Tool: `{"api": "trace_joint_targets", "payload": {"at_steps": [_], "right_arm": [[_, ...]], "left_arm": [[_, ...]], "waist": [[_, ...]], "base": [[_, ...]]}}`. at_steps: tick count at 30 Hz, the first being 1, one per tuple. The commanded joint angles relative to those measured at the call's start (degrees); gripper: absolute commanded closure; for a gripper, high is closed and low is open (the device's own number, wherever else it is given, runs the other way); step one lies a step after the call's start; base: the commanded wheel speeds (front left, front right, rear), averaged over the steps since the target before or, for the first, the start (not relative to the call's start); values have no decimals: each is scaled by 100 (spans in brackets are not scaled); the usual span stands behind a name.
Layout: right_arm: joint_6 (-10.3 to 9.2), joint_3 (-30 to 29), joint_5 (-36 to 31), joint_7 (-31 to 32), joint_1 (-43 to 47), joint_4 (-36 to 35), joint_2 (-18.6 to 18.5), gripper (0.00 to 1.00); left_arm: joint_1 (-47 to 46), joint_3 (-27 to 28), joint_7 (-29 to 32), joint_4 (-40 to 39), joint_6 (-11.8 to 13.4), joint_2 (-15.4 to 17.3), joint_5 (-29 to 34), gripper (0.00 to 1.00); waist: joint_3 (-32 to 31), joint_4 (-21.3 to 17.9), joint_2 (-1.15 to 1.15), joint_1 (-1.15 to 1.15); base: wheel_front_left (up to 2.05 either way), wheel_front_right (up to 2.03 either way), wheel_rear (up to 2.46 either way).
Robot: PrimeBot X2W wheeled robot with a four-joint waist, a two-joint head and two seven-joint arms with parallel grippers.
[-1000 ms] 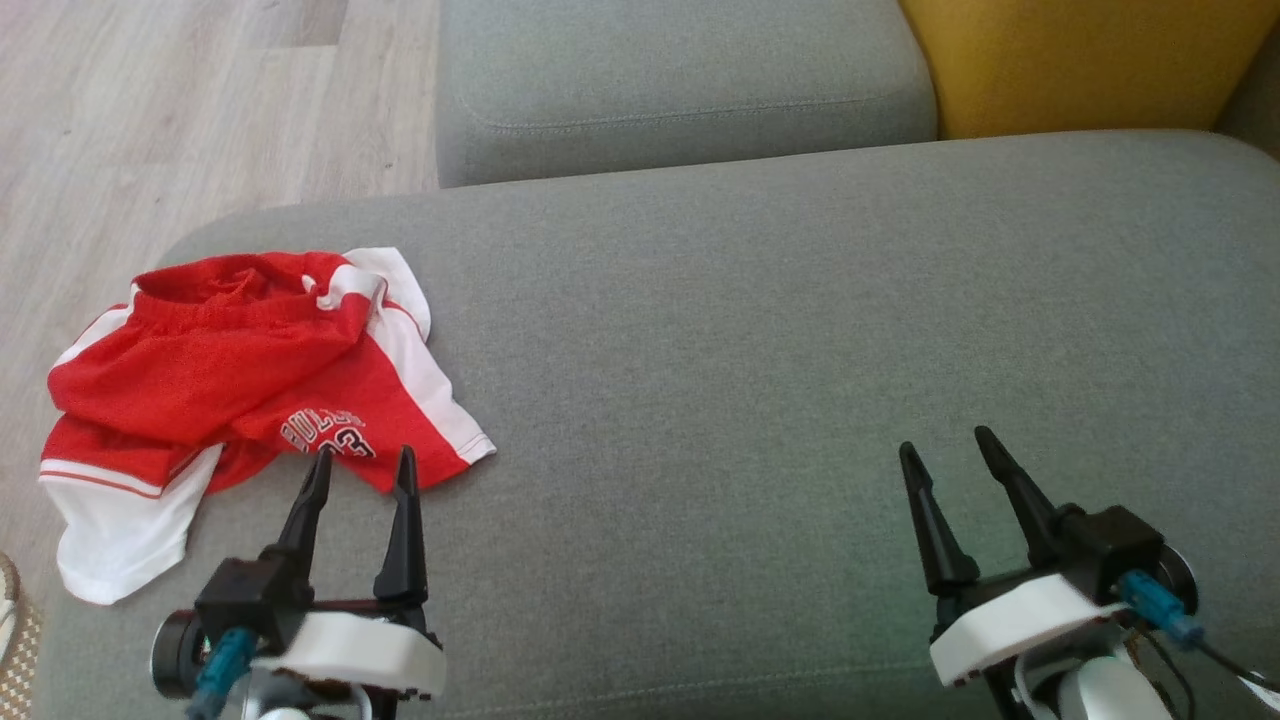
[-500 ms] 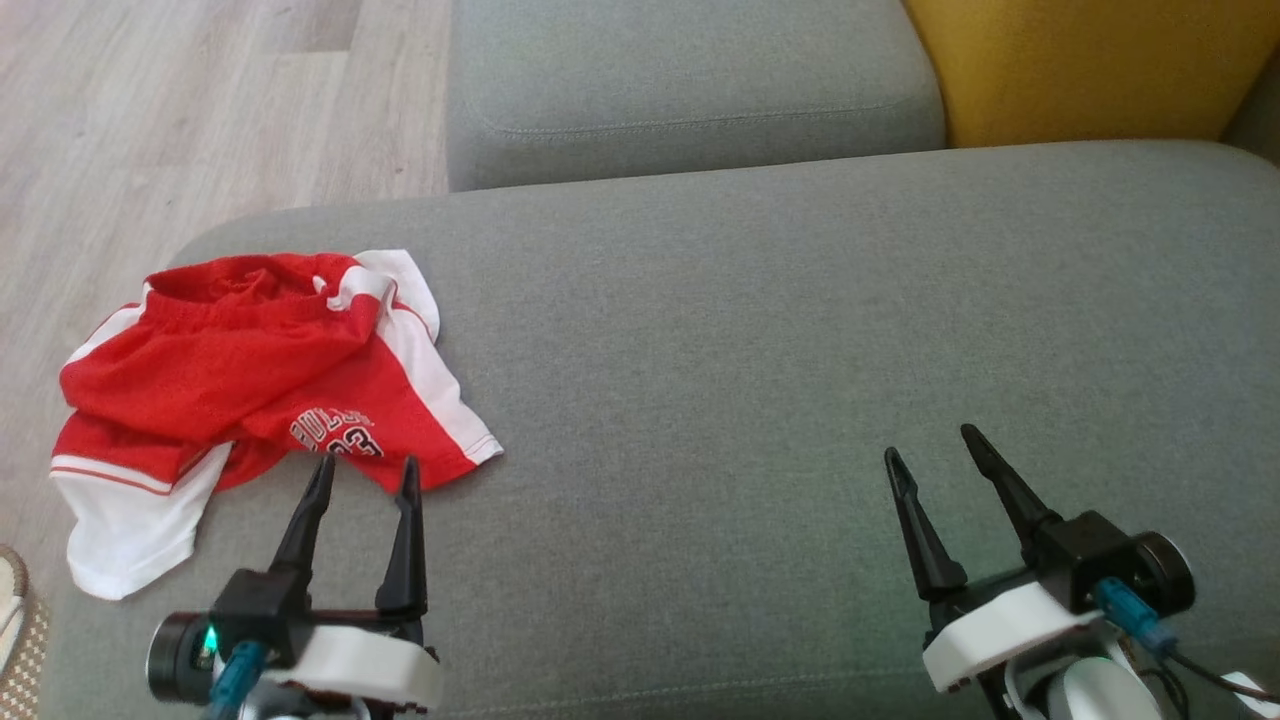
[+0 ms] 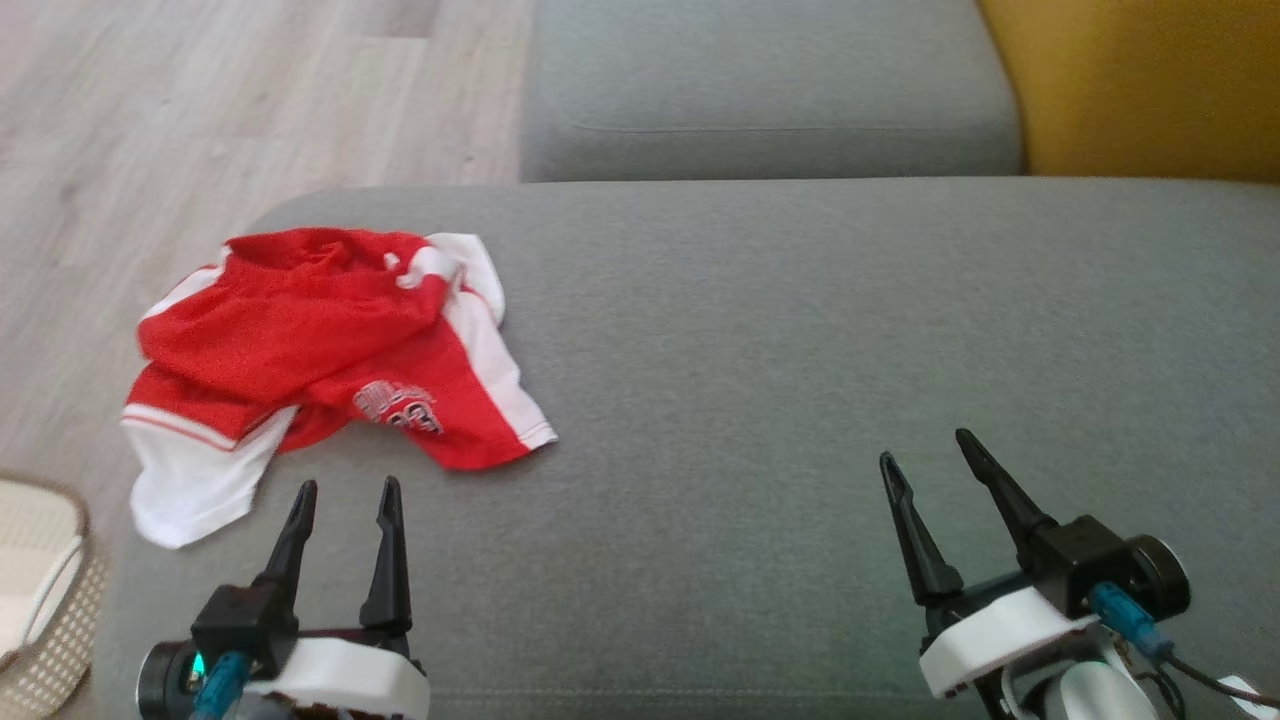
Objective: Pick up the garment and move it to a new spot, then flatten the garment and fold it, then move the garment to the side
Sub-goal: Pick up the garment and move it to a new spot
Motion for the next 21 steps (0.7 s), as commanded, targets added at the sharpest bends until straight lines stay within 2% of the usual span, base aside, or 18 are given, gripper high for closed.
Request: {"api": "trace_joint_targets", "payload": {"at_steps": [1, 12, 21], "right_arm": [[-1, 127, 41, -60, -103, -208, -70, 0], [-1, 81, 81, -60, -38, -273, -70, 0], [-1, 9, 47, -60, 18, -314, -70, 0]], "left_arm": [[-232, 183, -70, -176, 19, -20, -34, 0], [-190, 235, -70, -218, 57, -21, 17, 0], [-169, 261, -70, -280, 39, -21, 96, 0]], "waist": [[-11, 111, 0, 0], [22, 727, 0, 0], [132, 999, 0, 0]], "base": [[0, 0, 0], [0, 0, 0], [0, 0, 0]]}}
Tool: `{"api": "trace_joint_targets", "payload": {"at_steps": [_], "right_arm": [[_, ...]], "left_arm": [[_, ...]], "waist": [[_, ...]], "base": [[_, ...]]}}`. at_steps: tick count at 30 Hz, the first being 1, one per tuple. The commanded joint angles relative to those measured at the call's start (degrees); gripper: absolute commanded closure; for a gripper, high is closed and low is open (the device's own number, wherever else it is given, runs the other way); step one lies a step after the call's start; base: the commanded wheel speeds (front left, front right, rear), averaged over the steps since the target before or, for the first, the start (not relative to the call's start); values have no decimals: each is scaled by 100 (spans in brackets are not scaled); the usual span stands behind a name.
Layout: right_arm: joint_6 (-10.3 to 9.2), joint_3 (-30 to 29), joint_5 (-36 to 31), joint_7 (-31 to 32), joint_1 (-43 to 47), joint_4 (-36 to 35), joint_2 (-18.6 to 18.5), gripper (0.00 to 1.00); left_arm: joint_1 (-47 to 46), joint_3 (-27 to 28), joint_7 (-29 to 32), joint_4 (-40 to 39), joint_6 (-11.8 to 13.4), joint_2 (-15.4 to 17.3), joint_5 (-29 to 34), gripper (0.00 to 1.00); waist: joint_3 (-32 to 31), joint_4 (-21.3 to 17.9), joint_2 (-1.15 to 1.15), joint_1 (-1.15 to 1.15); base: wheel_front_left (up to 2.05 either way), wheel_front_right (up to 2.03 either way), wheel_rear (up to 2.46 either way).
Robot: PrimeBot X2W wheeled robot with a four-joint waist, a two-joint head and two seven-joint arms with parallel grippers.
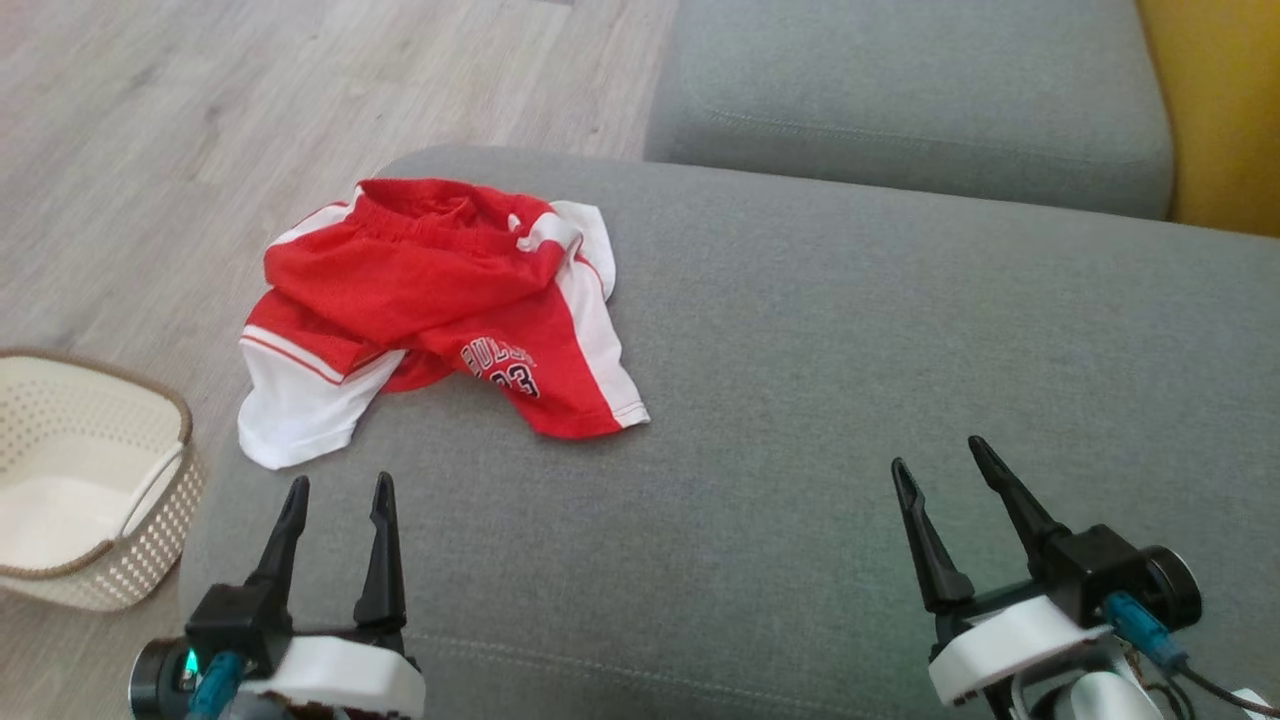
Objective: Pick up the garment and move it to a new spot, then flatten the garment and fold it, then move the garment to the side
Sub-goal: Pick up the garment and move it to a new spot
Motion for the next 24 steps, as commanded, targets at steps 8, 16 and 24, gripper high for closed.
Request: {"api": "trace_joint_targets", "payload": {"at_steps": [8, 16, 24], "right_arm": [[-1, 95, -136, -59, -140, -268, -70, 0], [-1, 120, -519, -59, -617, -391, -70, 0], [-1, 223, -723, -59, -1035, -419, -70, 0]], "left_arm": [[-926, 325, -70, -553, 41, 1, 170, 0], [-3303, 548, 455, 675, -322, 445, -33, 0], [-5282, 630, 1731, 2720, -548, 916, -243, 0]], "waist": [[415, 149, 0, 0], [1380, 64, 0, 0], [2045, -323, 0, 0]], "base": [[0, 0, 0], [0, 0, 0], [0, 0, 0]]}}
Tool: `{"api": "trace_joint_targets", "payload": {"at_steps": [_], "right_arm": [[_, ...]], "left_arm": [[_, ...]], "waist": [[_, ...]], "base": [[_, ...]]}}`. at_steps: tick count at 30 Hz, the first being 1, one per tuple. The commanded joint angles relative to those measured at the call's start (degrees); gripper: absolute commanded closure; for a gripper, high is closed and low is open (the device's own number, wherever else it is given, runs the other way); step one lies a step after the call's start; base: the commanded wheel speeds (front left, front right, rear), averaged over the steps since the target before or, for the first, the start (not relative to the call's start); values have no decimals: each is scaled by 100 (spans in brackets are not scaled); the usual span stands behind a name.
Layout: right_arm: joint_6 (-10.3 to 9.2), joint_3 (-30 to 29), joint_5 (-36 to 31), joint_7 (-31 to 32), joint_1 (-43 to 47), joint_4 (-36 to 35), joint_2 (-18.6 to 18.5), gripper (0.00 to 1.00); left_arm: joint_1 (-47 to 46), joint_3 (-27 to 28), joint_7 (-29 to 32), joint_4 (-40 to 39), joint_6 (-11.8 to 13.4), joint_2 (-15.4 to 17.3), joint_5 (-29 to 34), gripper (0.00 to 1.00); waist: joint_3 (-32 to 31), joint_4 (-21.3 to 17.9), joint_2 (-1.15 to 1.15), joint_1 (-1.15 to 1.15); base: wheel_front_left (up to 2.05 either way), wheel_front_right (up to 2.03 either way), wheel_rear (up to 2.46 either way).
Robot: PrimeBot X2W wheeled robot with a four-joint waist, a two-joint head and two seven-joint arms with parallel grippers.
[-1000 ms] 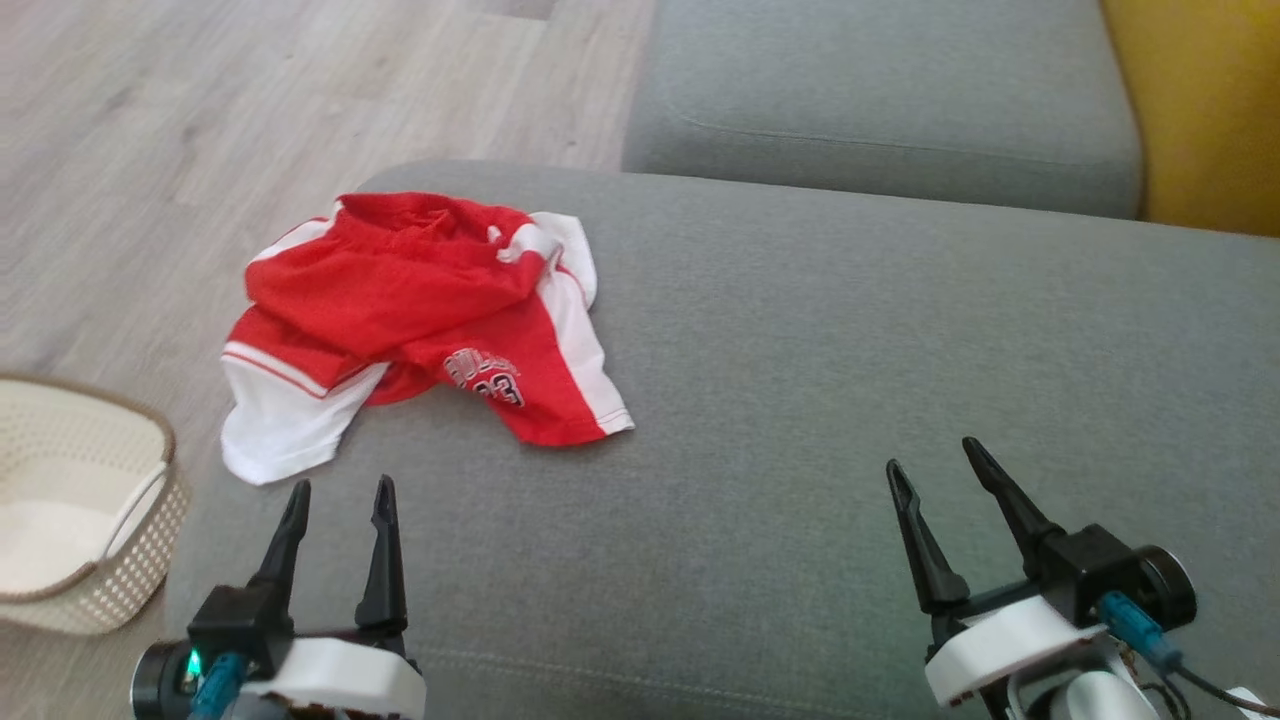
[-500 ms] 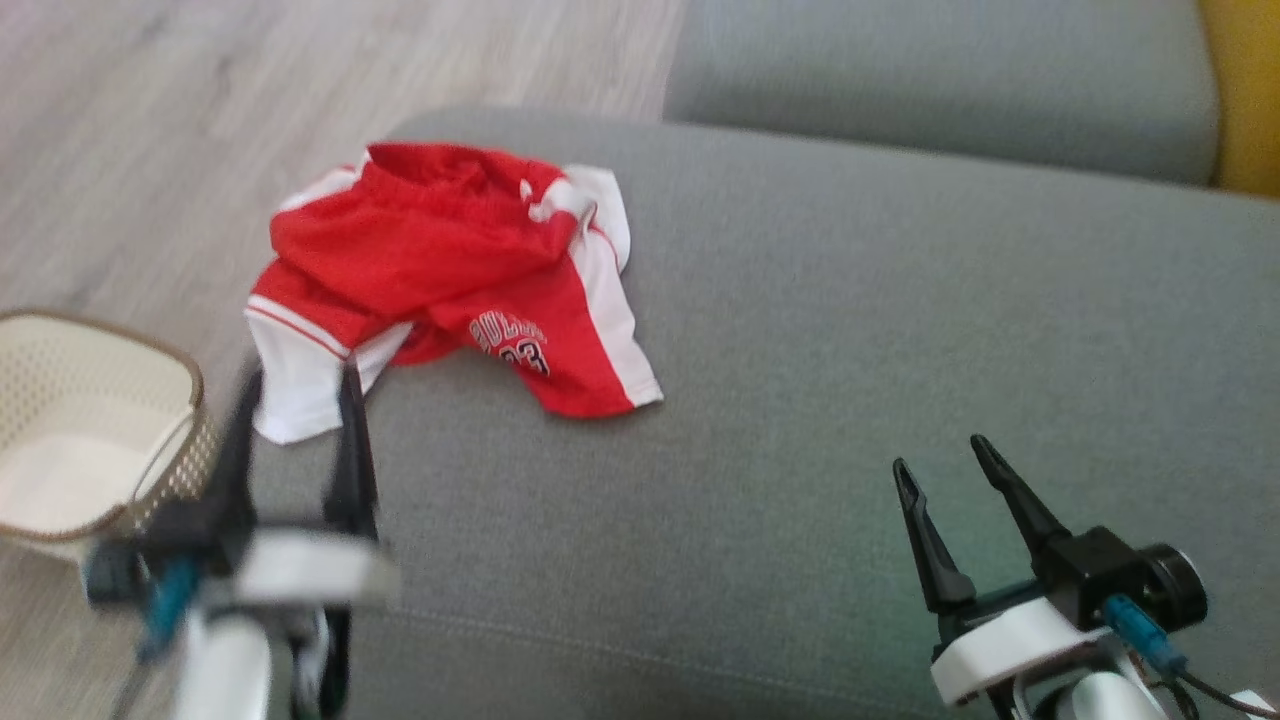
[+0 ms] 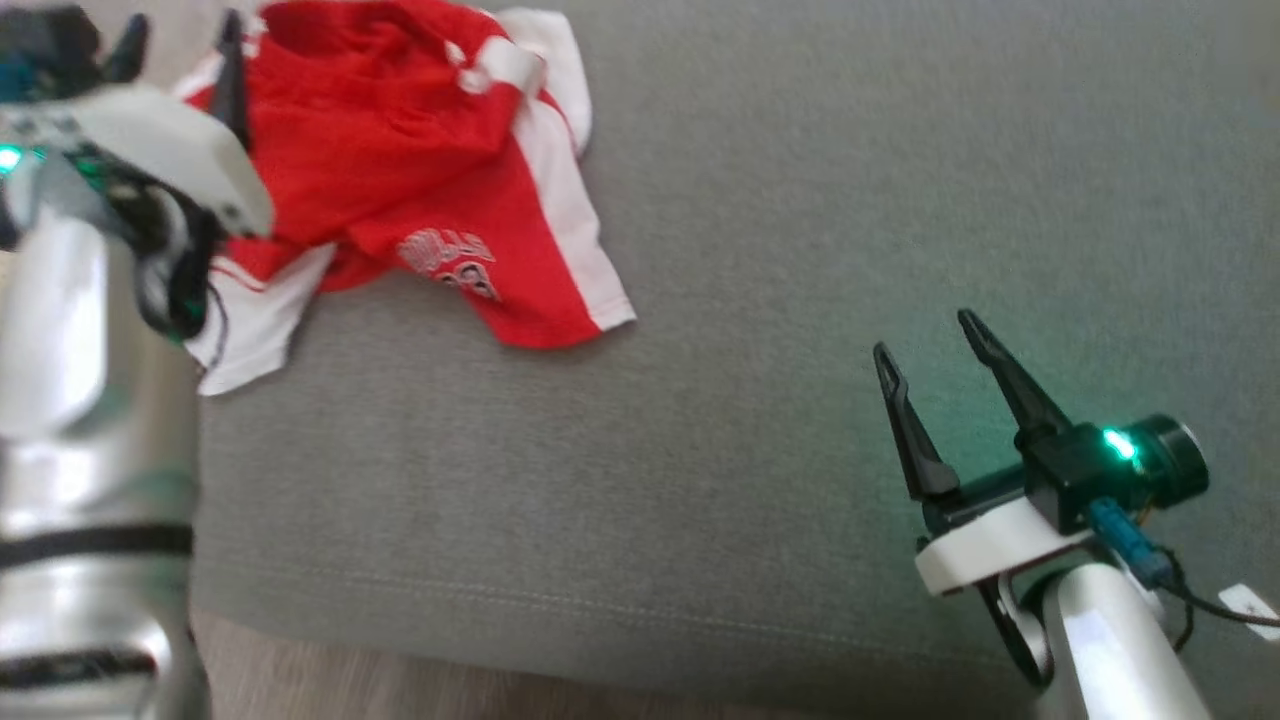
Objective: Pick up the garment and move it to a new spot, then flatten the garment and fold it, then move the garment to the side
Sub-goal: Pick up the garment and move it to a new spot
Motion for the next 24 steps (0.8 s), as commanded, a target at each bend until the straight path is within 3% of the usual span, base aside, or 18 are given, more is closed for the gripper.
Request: {"api": "trace_joint_targets", "payload": {"at_steps": [1, 10, 21, 22, 24], "right_arm": [[-1, 168, -70, -54, -220, -223, -54, 0], [-1, 214, -25, -54, -393, -356, -79, 0], [-1, 154, 64, -54, -551, -474, -156, 0], [-1, 154, 66, -54, -574, -473, -154, 0], [-1, 159, 71, -54, -612, -462, -149, 0]], "left_arm": [[-496, 254, 202, 245, -11, 339, -90, 0], [-1702, 418, 573, 2024, -160, 566, -465, 0], [-2133, 208, 733, 3246, -204, 614, -459, 0], [-2153, 191, 680, 3290, -211, 602, -460, 100], [-2179, 147, 525, 3335, -246, 573, -475, 100]], "waist": [[423, -351, 0, 0], [1145, -753, 0, 0], [1614, -794, 0, 0], [1627, -787, 0, 0], [1624, -769, 0, 0]], "base": [[0, 0, 0], [0, 0, 0], [0, 0, 0], [0, 0, 0], [0, 0, 0]]}}
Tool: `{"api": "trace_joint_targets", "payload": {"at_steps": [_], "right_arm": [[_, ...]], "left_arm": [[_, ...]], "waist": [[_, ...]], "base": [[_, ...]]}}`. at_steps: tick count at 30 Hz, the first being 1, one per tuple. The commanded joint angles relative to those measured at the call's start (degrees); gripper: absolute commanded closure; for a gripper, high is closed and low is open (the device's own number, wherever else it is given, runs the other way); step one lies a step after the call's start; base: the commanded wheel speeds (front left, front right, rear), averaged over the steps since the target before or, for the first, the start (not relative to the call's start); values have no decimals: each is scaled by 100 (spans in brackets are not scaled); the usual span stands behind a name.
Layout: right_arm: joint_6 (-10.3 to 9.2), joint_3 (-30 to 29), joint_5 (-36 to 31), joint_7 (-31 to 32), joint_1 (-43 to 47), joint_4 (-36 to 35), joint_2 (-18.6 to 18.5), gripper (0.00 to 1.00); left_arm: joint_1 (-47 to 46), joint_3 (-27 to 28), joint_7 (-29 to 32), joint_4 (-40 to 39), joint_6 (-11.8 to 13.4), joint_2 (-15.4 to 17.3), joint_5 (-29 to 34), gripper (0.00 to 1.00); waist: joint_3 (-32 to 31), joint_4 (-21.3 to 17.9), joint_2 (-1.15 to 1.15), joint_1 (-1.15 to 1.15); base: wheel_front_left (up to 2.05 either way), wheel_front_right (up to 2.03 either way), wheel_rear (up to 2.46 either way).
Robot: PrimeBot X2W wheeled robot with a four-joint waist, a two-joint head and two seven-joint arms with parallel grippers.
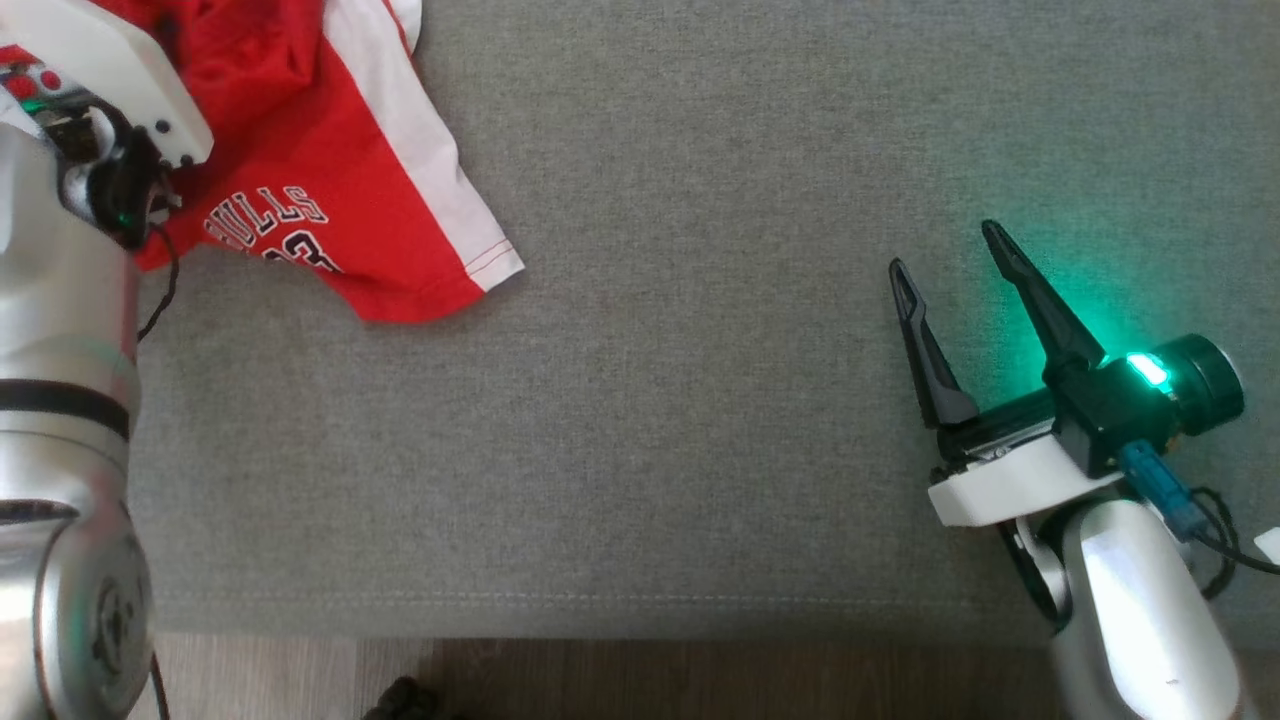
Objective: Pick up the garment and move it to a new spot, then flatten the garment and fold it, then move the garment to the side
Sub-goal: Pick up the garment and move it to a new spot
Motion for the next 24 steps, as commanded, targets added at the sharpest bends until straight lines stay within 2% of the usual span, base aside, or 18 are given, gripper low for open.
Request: {"api": "trace_joint_targets", "payload": {"at_steps": [1, 8, 13, 15, 19, 24], "right_arm": [[-1, 136, 46, -52, -34, -180, 15, 0], [-1, 182, 141, -52, 20, -64, 52, 0], [-1, 209, 248, -52, 144, 20, 89, 0], [-1, 213, 270, -52, 174, 37, 94, 0], [-1, 275, 447, -52, 263, 71, 105, 0], [-1, 394, 741, -52, 319, 59, 107, 0]], "left_arm": [[-88, 45, -250, -102, -50, 297, -14, 100], [-181, -20, -1370, -319, -121, 267, -208, 100], [-176, -215, -1959, -822, -131, 121, -590, 100], [-155, -267, -2009, -981, -132, 82, -736, 100], [0, -633, -1918, -1778, -133, 18, -1303, 100], [310, -1023, -1576, -2887, -133, 156, -1840, 100]], "waist": [[-33, 31, 0, -1], [-596, 84, 0, -1], [-1177, 77, 0, -1], [-1289, 64, 0, -1], [-1682, -72, 0, -1], [-2067, -477, 0, -1]], "base": [[0, 0, 0], [0, 0, 0], [0, 0, 0], [0, 0, 0], [0, 0, 0], [0, 0, 0]]}}
